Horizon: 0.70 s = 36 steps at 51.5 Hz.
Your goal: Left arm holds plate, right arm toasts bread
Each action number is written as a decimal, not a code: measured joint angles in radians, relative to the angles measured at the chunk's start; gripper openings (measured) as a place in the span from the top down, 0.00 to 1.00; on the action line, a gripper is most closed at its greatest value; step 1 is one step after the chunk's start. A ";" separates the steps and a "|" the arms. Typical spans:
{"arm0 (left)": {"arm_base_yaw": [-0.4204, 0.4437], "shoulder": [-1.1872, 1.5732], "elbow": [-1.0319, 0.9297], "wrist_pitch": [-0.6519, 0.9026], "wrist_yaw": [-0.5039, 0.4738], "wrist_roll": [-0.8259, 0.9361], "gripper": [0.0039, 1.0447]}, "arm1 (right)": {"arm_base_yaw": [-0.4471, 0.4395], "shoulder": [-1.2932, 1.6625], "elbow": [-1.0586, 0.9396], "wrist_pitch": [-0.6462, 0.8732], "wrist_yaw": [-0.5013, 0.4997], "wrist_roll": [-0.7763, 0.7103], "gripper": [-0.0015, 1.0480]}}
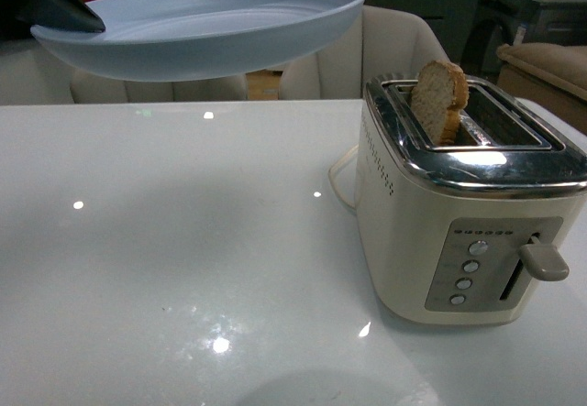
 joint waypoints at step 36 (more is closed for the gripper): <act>0.000 0.000 0.001 0.000 0.000 0.000 0.98 | 0.001 -0.214 -0.193 -0.021 0.000 -0.086 0.98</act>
